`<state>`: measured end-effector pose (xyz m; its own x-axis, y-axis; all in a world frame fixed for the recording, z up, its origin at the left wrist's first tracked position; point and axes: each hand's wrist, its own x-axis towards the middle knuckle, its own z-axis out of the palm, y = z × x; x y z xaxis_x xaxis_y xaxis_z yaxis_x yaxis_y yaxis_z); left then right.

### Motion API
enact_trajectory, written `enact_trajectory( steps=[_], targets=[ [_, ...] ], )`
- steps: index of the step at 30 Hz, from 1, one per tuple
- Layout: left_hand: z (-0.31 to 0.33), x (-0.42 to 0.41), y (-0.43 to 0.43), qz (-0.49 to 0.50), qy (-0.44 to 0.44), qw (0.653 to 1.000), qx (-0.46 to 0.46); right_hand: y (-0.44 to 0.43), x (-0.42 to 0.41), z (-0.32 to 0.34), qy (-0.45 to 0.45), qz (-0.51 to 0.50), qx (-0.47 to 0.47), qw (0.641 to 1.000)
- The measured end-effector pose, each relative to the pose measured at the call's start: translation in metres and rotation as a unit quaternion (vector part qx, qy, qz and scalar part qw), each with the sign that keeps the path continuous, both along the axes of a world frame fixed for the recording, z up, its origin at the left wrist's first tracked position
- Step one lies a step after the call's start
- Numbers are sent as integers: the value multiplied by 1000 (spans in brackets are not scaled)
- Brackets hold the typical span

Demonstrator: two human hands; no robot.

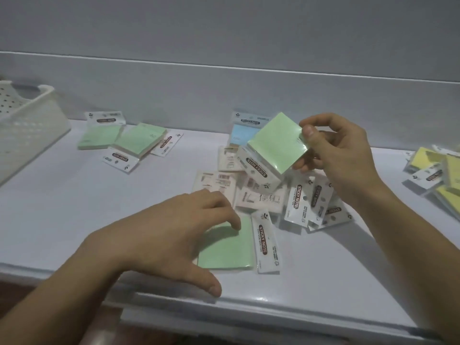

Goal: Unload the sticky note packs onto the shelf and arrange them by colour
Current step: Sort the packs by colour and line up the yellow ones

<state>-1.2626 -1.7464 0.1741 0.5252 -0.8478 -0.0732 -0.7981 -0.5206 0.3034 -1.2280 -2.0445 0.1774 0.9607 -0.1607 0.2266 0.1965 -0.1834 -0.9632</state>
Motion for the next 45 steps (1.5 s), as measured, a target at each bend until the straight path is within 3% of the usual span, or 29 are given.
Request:
enact_trajectory(
  steps=[8,11,14,18,21,25,31,35,38,45],
  targets=[
    [-15,-10,1,24,-49,995,-81,32,1,15,1,14,-29,999],
    [-9,-7,12,34,-10,992,-119,46,3,20,17,21,-29,999],
    [3,7,41,65,10,984,-165,62,9,24,47,34,-21,998],
    [16,39,100,147,-28,973,-177,91,26,28,110,75,-16,991],
    [15,72,143,249,-66,944,-205,122,49,27,149,91,-3,985],
    [2,125,173,426,-97,878,-196,171,88,15,225,119,54,965],
    [-20,150,174,497,-67,837,-218,234,123,-13,249,113,22,962],
    [-30,149,172,486,-54,846,-214,235,125,-17,197,102,-30,975],
    [-29,144,170,459,-69,861,-208,212,114,-9,140,78,-173,972],
    [-12,126,127,290,-85,937,-176,125,63,17,27,84,-339,937]
  ],
)
